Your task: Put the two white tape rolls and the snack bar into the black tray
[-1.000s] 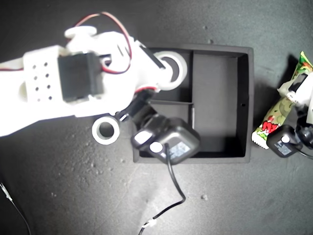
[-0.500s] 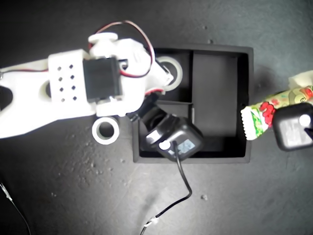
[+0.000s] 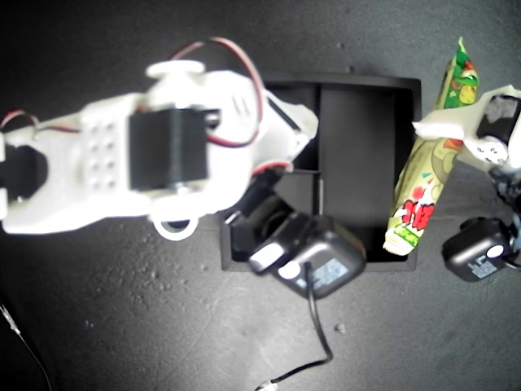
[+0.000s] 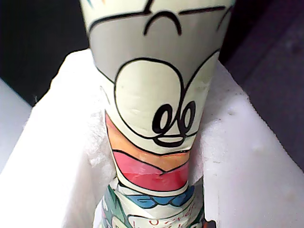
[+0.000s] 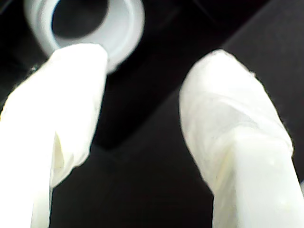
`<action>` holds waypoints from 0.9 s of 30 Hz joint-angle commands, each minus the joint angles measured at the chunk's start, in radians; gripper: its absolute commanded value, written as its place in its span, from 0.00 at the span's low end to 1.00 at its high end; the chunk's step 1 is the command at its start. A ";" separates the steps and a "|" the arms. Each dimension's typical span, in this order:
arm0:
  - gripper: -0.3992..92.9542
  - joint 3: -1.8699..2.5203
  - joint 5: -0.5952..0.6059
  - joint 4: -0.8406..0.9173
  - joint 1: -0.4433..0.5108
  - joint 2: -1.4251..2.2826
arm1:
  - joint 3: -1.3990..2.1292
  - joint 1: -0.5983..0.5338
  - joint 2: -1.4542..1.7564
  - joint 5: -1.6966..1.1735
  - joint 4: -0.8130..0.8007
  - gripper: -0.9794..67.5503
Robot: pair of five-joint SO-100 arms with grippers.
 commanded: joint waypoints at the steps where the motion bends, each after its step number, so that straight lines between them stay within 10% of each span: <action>1: 0.12 0.268 -0.074 0.020 0.008 0.235 | 0.028 0.002 0.028 -0.199 -0.155 0.01; 12: 0.13 0.827 -0.377 -0.110 0.259 0.549 | 0.178 -0.025 0.005 -0.322 -0.456 0.01; 20: 0.13 1.172 -0.469 -0.334 0.339 0.611 | 0.183 -0.037 -0.054 -0.327 -0.428 0.28; 27: 0.14 1.474 -0.506 -0.512 0.327 0.729 | 0.146 -0.029 -0.034 -0.316 -0.258 0.28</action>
